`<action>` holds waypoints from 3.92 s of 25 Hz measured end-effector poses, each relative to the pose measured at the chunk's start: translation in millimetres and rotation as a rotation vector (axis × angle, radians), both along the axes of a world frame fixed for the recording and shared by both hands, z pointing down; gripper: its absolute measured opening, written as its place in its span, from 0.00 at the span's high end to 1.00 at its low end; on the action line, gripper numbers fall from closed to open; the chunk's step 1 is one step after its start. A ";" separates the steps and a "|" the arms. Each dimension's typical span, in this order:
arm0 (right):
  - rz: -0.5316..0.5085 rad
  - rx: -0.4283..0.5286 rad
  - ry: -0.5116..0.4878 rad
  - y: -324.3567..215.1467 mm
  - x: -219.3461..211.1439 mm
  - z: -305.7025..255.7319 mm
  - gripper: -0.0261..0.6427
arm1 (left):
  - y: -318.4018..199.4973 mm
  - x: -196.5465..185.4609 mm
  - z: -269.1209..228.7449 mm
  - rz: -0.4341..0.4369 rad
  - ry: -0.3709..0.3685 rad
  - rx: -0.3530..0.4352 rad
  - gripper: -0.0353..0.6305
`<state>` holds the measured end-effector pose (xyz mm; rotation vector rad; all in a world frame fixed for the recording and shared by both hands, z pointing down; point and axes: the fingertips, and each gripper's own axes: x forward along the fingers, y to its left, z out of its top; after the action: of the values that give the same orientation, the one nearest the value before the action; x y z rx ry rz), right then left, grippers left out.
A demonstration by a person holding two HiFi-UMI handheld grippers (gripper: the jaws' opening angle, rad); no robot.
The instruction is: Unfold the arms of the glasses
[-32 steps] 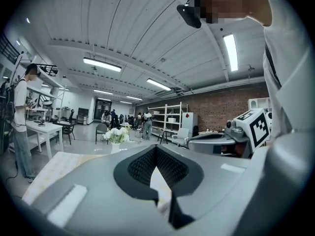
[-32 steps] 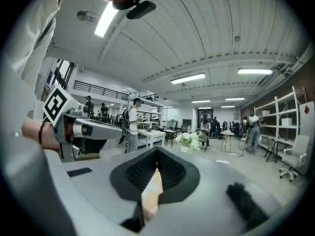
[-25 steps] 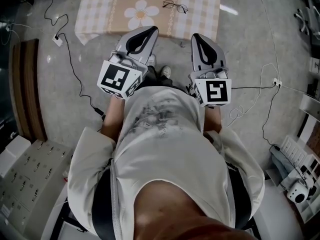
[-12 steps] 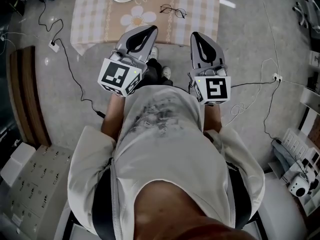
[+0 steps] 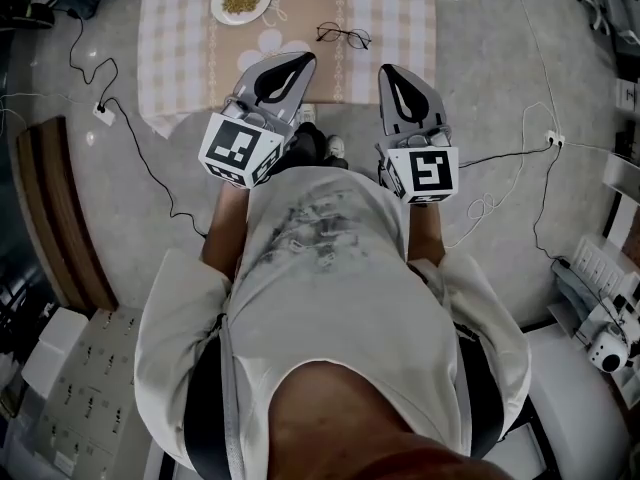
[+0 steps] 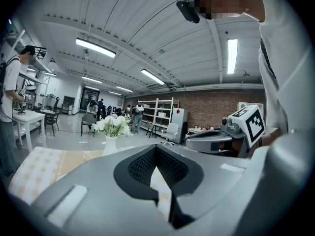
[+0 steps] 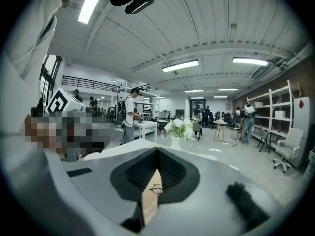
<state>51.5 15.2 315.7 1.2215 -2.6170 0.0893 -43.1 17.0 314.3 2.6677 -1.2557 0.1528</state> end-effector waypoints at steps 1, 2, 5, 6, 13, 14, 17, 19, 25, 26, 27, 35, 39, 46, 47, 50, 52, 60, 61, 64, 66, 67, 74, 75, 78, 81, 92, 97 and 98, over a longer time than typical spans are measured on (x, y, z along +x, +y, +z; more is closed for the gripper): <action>0.007 -0.004 0.005 -3.0 -1.1 2.2 0.94 | -3.2 -1.2 2.3 0.012 -0.002 -0.002 0.93; 0.016 -0.009 0.012 -6.0 -2.2 4.8 0.94 | -6.3 -2.3 4.7 0.024 -0.004 -0.004 0.93; 0.044 -0.027 0.041 -15.2 -5.1 13.7 0.94 | -15.1 -5.6 12.3 0.066 -0.010 -0.013 0.93; 0.053 -0.033 0.049 -17.9 -6.3 16.2 0.94 | -17.9 -6.8 14.9 0.081 -0.010 -0.018 0.93; 0.113 -0.064 0.094 -30.1 -17.6 30.1 0.94 | -32.1 -14.0 32.3 0.184 -0.023 -0.041 0.93; 0.122 -0.067 0.103 -31.3 -18.9 31.5 0.94 | -33.5 -14.4 34.1 0.200 -0.026 -0.042 0.93; 0.148 -0.074 0.125 -35.1 -21.5 34.3 0.94 | -38.8 -15.0 40.5 0.235 -0.033 -0.049 0.93; 0.158 -0.086 0.135 -36.0 -22.2 37.3 0.93 | -40.9 -15.0 45.3 0.247 -0.041 -0.056 0.93; 0.165 -0.099 0.179 -47.1 -24.8 50.4 0.93 | -49.8 -16.8 62.0 0.275 -0.061 -0.066 0.93; 0.166 -0.101 0.184 -48.4 -25.3 52.5 0.93 | -50.5 -17.4 64.9 0.278 -0.063 -0.072 0.93; 0.165 -0.103 0.188 -49.5 -26.0 54.7 0.93 | -51.4 -17.8 67.0 0.280 -0.066 -0.075 0.93; 0.161 -0.114 0.231 -59.3 -23.0 70.4 0.93 | -62.7 -10.9 88.0 0.323 -0.109 -0.096 0.93; 0.158 -0.129 0.235 -64.0 -18.3 78.5 0.93 | -69.4 -5.1 96.2 0.335 -0.125 -0.112 0.93; 0.148 -0.158 0.243 -71.7 -9.7 93.8 0.93 | -79.3 6.6 109.4 0.349 -0.142 -0.132 0.93; 0.147 -0.160 0.251 -72.4 -8.6 96.5 0.93 | -80.4 8.3 111.6 0.352 -0.146 -0.137 0.93; 0.133 -0.165 0.307 -74.3 -5.8 107.0 0.93 | -82.9 13.8 120.4 0.370 -0.171 -0.162 0.93; 0.126 -0.179 0.315 -76.2 -4.5 112.7 0.93 | -85.1 19.0 125.0 0.388 -0.181 -0.170 0.93; 0.101 -0.215 0.335 -87.5 1.4 130.5 0.93 | -98.4 32.4 143.7 0.422 -0.224 -0.205 0.93; 0.098 -0.218 0.341 -88.7 2.1 132.8 0.93 | -99.8 33.8 145.9 0.426 -0.228 -0.210 0.93; 0.092 -0.233 0.342 -92.0 3.1 139.1 0.93 | -103.4 36.9 152.6 0.436 -0.238 -0.226 0.93; 0.086 -0.238 0.350 -94.4 4.3 142.4 0.93 | -105.2 39.0 158.0 0.442 -0.247 -0.237 0.93; 0.084 -0.240 0.355 -95.3 5.0 144.0 0.93 | -105.8 40.0 160.6 0.446 -0.252 -0.242 0.93; 0.073 -0.267 0.361 -100.2 9.5 156.0 0.93 | -110.8 47.8 176.3 0.484 -0.286 -0.269 0.92; 0.071 -0.272 0.363 -100.6 10.2 157.9 0.93 | -111.4 49.0 178.6 0.490 -0.290 -0.272 0.92; 0.066 -0.284 0.370 -101.7 11.6 163.4 0.93 | -112.4 51.9 185.9 0.508 -0.307 -0.284 0.91; 0.058 -0.296 0.378 -103.0 12.8 169.4 0.92 | -113.8 54.7 193.0 0.524 -0.322 -0.294 0.91; 0.041 -0.338 0.388 -107.2 15.7 186.8 0.88 | -115.9 62.1 217.9 0.582 -0.380 -0.322 0.88; 0.035 -0.353 0.391 -107.2 16.0 192.7 0.86 | -114.5 62.8 229.8 0.606 -0.417 -0.337 0.87; 0.033 -0.356 0.392 -107.1 16.0 194.1 0.86 | -114.5 63.1 231.7 0.613 -0.425 -0.337 0.86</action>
<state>67.5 -91.9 509.9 1.0349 -2.1324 0.2787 20.0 -97.5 546.0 2.6864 -0.3816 0.9598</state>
